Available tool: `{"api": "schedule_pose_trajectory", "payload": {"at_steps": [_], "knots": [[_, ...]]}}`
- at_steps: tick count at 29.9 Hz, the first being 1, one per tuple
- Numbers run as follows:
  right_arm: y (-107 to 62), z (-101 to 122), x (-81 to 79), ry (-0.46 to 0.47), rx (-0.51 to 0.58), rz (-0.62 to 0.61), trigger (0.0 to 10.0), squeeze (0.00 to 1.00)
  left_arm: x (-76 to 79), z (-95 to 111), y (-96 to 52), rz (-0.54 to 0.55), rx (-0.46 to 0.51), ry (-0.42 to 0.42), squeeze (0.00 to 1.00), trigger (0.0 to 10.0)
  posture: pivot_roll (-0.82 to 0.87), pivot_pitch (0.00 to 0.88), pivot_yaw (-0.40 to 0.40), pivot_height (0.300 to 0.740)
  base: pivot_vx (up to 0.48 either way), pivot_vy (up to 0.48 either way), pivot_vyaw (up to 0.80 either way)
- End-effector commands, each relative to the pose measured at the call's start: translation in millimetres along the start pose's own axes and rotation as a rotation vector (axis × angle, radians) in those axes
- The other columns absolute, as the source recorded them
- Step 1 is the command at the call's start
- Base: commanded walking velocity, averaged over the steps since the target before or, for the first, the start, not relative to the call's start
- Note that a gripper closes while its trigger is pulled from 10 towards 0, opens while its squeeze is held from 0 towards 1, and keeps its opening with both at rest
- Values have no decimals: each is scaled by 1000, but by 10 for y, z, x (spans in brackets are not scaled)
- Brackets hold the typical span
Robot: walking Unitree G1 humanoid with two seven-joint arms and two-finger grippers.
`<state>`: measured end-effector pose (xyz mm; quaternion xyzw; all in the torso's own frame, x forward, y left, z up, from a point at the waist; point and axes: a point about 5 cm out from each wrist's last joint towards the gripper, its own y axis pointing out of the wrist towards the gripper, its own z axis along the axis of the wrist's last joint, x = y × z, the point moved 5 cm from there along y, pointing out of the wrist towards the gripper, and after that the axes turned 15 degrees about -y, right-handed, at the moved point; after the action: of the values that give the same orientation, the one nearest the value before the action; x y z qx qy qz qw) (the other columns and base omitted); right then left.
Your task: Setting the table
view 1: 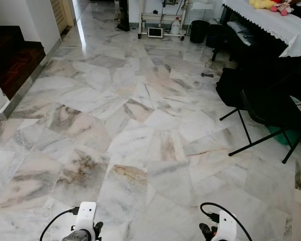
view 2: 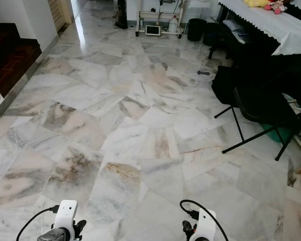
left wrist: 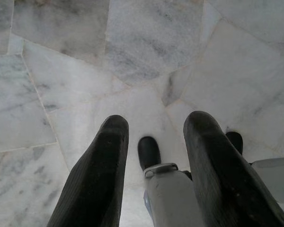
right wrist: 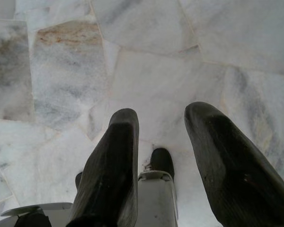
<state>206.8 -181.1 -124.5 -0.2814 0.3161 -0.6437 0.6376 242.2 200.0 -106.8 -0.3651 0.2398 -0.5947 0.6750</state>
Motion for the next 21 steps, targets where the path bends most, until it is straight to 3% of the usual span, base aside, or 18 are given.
{"api": "schedule_pose_trajectory", "payload": {"at_steps": [1, 11, 21], "knots": [[-35, -108, 73, 25, -22, -31, 10000, 0, 5, -8, 0, -7, -6, 21, 0, 10000, 20, 0, -49, 740, 0, 0, 0], [-65, -225, 73, 34, -55, -30, 10000, 0, 15, 40, 5, -10, 9, 13, 0, 10000, 43, 0, -69, 740, 0, 0, 0], [-51, -224, 32, -17, -81, 5, 10000, 0, -7, 65, 4, 10, 30, -13, 0, 10000, 194, 0, -164, 740, 0, 0, -760]]}}
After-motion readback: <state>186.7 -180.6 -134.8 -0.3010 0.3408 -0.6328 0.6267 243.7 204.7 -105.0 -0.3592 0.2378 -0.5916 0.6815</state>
